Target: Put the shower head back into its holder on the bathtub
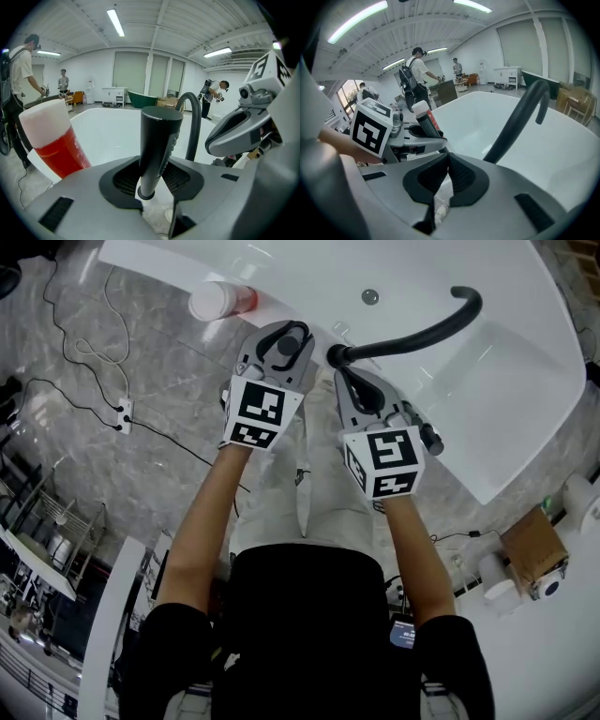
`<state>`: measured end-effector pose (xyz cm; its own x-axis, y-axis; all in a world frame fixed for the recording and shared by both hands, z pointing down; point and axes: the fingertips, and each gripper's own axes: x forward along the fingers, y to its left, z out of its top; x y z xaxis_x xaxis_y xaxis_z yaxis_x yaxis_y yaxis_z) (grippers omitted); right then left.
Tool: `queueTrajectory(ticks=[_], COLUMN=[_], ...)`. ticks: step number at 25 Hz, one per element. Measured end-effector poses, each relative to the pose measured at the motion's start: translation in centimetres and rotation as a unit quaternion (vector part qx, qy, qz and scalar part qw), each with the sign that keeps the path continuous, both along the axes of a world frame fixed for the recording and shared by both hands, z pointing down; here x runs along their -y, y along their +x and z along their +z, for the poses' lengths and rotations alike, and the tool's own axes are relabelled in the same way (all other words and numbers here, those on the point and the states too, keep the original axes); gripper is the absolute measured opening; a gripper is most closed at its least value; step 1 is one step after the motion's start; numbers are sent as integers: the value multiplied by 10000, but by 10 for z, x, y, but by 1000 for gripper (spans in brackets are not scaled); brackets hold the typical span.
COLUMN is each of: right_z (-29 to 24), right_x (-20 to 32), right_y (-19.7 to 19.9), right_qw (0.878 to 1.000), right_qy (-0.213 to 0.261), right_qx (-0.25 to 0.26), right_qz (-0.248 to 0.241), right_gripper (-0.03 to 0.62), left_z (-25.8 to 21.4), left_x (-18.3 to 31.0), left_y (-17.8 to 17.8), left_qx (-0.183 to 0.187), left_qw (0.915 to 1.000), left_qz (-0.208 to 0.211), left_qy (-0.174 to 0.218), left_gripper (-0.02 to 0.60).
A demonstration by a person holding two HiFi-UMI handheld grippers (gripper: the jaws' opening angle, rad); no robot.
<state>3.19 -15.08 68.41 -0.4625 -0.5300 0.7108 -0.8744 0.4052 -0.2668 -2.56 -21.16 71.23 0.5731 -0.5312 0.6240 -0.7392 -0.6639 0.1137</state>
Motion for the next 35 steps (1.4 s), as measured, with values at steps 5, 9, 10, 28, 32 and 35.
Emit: queueTrajectory(ticks=[5, 9, 10, 28, 32, 35], right_z=[-1, 0, 0, -64, -92, -114], right_x=[-1, -3, -3, 15, 23, 26], right_y=[3, 5, 5, 3, 0, -4], right_qw=[10000, 10000, 10000, 9991, 9980, 9967], right_qy=[-25, -41, -41, 342, 533, 666], right_qx=[-10, -39, -47, -147, -189, -243], right_qz=[5, -3, -6, -180, -274, -391], right_gripper=[21, 21, 22, 23, 21, 21], left_z=[10, 10, 10, -29, -62, -93], left_x=[-1, -2, -1, -25, -25, -24], left_y=[2, 5, 5, -15, -26, -33], left_qx=[97, -68, -93, -8, 33, -12], left_qw=[9999, 10000, 9999, 9994, 9996, 9998], left_qz=[45, 57, 62, 17, -75, -182], left_qy=[-55, -4, 2, -352, -254, -122], left_gripper=[146, 147, 147, 263, 143, 102])
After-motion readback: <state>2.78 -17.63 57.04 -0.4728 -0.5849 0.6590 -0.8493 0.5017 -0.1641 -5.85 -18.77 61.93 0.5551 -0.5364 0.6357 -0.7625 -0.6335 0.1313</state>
